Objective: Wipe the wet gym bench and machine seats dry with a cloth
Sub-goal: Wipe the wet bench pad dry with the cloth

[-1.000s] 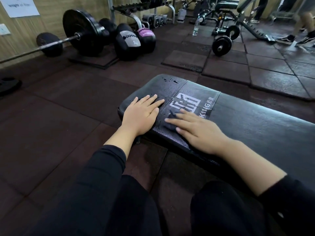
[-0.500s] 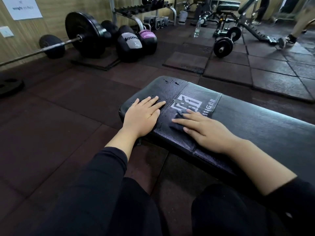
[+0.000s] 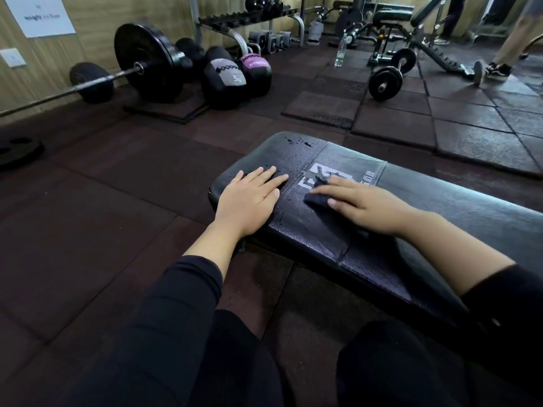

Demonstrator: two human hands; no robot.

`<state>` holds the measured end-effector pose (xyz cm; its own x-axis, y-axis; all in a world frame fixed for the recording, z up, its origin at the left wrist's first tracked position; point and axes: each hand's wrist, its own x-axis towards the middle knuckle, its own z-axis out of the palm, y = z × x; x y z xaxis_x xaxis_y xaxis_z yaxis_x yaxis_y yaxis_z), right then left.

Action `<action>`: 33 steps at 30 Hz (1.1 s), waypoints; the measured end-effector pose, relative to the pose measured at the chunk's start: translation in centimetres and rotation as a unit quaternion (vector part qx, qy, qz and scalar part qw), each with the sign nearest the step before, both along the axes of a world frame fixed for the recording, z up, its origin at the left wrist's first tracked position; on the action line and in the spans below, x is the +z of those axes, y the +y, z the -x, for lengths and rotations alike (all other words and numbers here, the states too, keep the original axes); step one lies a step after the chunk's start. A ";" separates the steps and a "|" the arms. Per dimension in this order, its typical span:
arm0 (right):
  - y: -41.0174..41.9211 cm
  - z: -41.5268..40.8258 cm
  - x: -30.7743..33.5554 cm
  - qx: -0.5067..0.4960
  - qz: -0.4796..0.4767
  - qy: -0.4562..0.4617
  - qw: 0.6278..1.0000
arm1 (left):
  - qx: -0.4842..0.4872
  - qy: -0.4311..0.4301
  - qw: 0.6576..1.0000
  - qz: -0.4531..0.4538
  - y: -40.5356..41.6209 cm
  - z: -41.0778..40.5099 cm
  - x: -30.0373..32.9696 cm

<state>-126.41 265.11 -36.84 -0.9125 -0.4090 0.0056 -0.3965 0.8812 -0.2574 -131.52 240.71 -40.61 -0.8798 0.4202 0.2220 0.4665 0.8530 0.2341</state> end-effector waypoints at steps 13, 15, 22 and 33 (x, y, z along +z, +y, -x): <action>-2.2 6.2 -1.2 -0.138 0.006 0.034 0.990 | -0.009 -0.004 0.999 -0.050 -2.0 0.9 1.2; -2.3 6.1 -1.0 -0.137 0.006 0.040 0.990 | 0.031 -0.007 0.999 -0.040 -3.1 1.6 0.7; -5.3 4.7 -0.3 -0.121 -0.001 0.032 0.992 | 0.059 -0.008 0.995 -0.076 -3.1 2.1 -0.7; -5.2 -3.7 -0.7 0.167 -0.045 0.050 0.984 | 0.045 0.000 0.996 -0.081 -3.6 2.2 -0.7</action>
